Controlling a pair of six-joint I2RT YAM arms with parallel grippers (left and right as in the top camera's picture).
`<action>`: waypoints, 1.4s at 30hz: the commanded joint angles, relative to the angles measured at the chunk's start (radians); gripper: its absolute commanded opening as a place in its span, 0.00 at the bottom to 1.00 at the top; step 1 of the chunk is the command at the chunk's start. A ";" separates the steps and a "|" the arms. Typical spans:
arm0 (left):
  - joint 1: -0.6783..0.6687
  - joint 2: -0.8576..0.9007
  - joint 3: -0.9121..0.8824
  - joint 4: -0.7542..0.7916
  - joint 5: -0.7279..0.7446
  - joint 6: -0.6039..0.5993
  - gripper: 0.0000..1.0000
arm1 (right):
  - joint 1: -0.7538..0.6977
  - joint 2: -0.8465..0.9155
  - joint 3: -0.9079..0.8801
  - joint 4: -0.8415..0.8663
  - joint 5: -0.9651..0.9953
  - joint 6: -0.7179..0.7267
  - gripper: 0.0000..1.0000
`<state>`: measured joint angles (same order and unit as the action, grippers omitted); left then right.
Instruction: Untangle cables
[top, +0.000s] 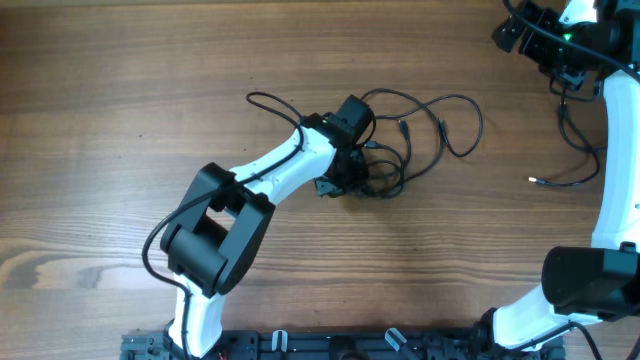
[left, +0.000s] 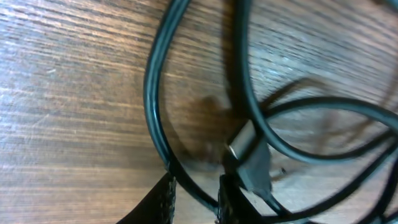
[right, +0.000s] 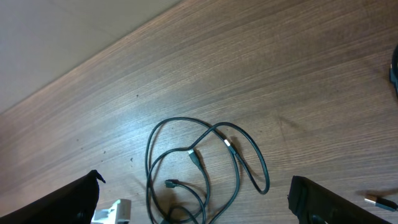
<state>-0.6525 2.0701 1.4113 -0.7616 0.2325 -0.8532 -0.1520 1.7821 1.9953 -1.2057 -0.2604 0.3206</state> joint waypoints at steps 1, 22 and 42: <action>0.016 0.037 -0.005 0.002 0.003 -0.032 0.24 | 0.001 0.015 -0.008 -0.005 0.012 -0.006 1.00; 0.213 -0.578 -0.004 -0.039 -0.096 0.510 0.04 | 0.147 0.016 -0.008 0.026 -0.172 -0.164 1.00; 0.213 -0.808 -0.004 0.172 0.037 0.505 0.04 | 0.306 0.029 -0.008 0.019 -0.727 -1.025 1.00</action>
<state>-0.4400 1.2755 1.4033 -0.6056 0.1684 -0.3599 0.1135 1.7824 1.9953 -1.2098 -0.9520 -0.5915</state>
